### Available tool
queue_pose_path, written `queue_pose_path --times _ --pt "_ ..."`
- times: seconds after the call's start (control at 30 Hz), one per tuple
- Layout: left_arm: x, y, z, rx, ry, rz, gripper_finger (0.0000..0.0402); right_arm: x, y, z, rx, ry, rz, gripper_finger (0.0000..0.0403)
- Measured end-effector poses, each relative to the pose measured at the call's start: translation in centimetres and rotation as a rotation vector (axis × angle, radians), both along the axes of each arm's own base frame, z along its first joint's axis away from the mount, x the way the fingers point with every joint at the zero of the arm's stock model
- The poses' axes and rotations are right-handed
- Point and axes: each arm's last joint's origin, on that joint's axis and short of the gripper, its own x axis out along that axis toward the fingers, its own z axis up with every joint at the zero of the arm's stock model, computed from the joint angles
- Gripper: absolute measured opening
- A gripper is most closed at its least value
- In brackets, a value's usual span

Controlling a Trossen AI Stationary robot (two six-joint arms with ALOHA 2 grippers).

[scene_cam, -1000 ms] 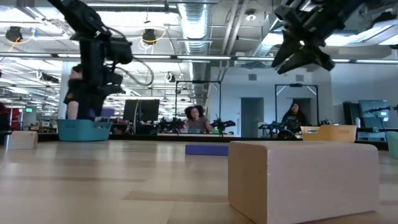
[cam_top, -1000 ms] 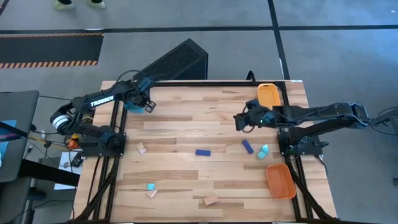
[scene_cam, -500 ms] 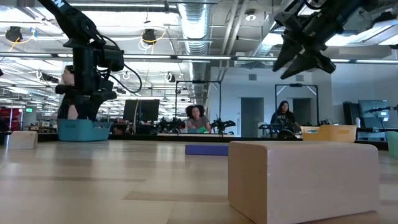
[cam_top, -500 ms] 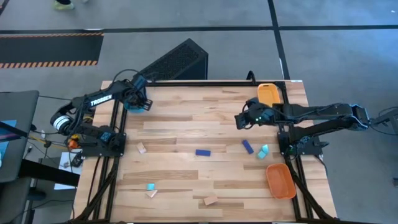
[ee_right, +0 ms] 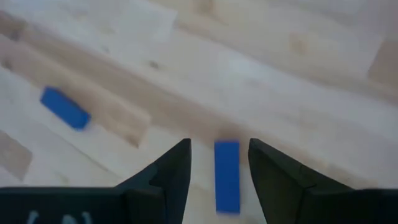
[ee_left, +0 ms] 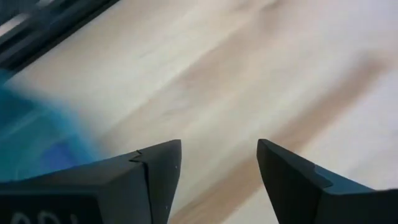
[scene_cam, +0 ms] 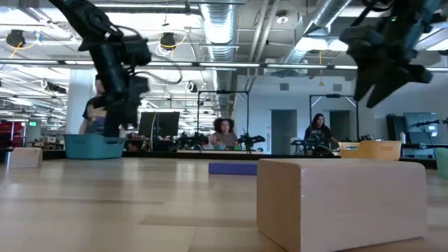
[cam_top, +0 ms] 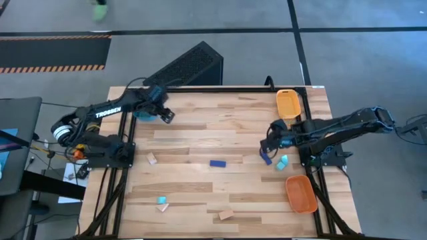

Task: Sort & place blocks by color
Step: Put the right blue block into the blue bin

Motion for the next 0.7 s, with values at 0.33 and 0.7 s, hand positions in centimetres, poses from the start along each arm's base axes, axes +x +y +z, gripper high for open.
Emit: queue_pose_path --times 0.33,0.7 --pt "6.7 -7.3 1.8 0.095 -0.293 -0.469 0.0186 1.8 3.6 -3.5 -0.011 0.188 0.112 0.023" --pt "7.9 -11.3 2.0 0.147 -0.301 -0.63 0.0186 4.7 2.5 -8.6 0.088 0.441 0.202 0.0261"
